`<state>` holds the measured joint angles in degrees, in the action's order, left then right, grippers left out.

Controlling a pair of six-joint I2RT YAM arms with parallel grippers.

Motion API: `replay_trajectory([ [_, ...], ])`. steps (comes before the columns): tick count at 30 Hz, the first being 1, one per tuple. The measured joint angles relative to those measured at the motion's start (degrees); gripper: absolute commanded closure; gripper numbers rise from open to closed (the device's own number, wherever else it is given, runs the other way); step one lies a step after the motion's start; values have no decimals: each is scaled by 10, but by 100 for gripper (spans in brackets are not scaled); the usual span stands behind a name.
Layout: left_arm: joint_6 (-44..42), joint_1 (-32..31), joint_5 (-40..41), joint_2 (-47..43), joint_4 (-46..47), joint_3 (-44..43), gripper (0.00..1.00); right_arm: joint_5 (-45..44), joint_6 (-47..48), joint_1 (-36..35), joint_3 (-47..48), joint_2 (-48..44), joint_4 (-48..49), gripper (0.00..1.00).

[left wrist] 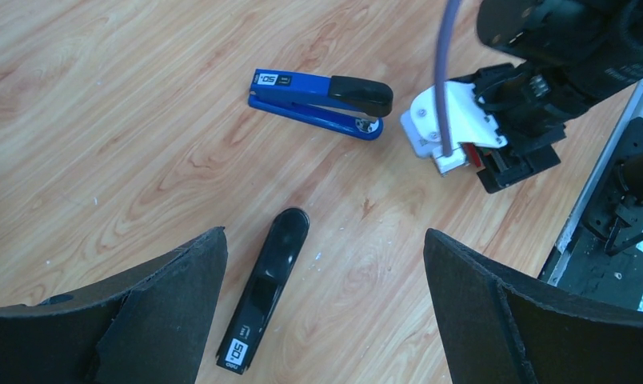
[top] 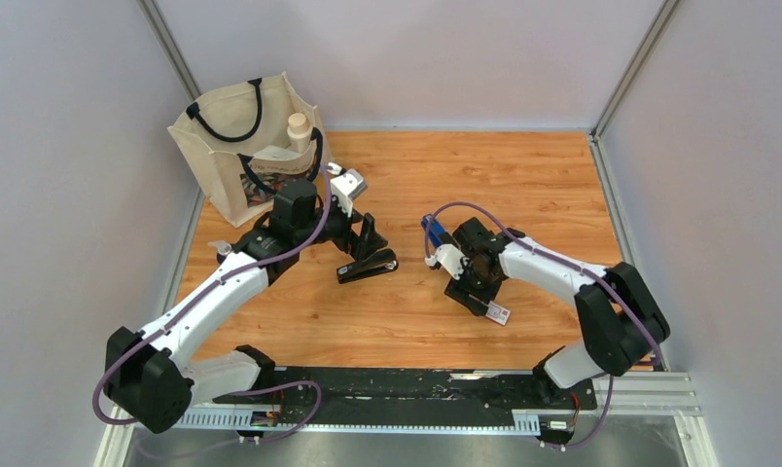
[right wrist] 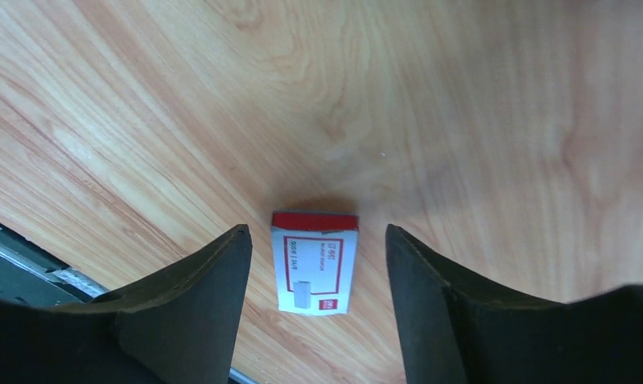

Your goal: Load the staples into the stapler

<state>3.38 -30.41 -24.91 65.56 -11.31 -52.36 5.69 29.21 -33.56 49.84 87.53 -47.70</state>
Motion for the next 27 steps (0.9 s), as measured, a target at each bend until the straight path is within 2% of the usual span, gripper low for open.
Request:
replay_trajectory([
  [8, 4, 0, -1, 11, 5, 9, 0, -14, 45, 12, -34, -99, 13, 28],
  [15, 18, 0, -3, 23, 18, 11, 0, -22, 64, 19, -79, -109, 16, 28],
  [27, 25, 0, -5, 28, 31, 23, 0, -28, 74, 19, -81, -95, 22, 30],
])
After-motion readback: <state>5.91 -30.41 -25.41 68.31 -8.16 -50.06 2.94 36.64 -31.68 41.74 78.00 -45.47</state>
